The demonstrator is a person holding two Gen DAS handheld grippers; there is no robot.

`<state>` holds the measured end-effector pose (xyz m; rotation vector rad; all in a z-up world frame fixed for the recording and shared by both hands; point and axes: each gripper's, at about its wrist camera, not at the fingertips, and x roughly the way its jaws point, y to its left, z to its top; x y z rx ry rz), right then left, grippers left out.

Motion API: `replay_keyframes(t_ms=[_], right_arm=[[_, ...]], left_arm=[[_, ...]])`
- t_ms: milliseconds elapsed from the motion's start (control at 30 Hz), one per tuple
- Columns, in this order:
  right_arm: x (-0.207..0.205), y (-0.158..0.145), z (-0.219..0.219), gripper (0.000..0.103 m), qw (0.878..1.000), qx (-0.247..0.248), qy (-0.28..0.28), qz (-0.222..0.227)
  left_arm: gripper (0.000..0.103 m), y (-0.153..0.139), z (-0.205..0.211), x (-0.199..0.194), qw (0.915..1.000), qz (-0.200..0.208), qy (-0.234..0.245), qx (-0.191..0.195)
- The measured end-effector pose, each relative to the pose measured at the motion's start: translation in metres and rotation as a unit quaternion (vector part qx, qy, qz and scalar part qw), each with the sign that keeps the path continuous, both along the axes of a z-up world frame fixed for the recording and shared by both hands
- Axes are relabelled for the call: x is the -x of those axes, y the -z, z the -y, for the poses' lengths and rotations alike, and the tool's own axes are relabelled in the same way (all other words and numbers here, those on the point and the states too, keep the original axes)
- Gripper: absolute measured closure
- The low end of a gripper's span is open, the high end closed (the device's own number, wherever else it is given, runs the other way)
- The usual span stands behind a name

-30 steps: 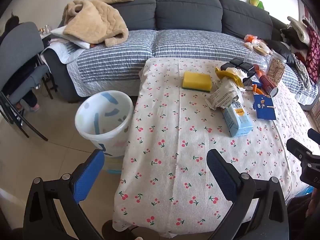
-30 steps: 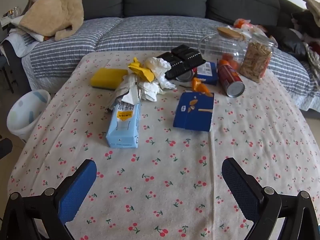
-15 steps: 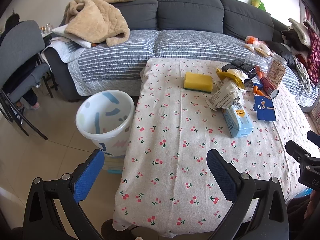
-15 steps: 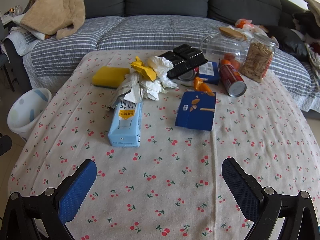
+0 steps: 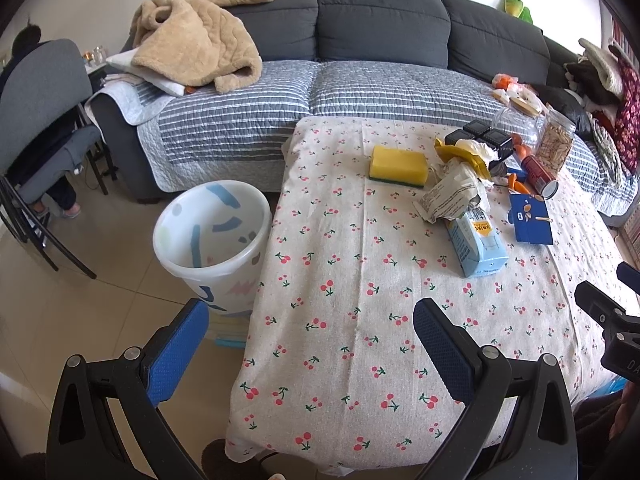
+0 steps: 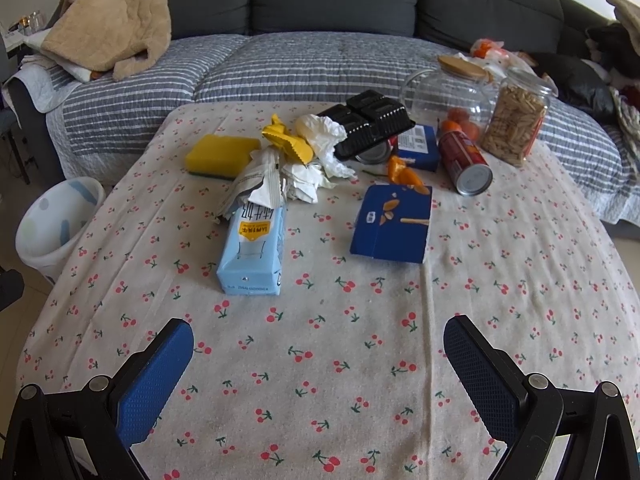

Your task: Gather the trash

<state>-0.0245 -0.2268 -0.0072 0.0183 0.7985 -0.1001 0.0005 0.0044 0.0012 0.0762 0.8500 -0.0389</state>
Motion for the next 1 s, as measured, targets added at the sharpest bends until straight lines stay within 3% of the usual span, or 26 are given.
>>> replay_keyframes(t_ms=[1000], right_arm=[[0.0007,-0.0016,-0.0057,0.000,1.000,0.002,-0.007,-0.004]], left_arm=[[0.000,-0.0052,-0.0090,0.0026,0.9999,0.000,-0.010,0.003]])
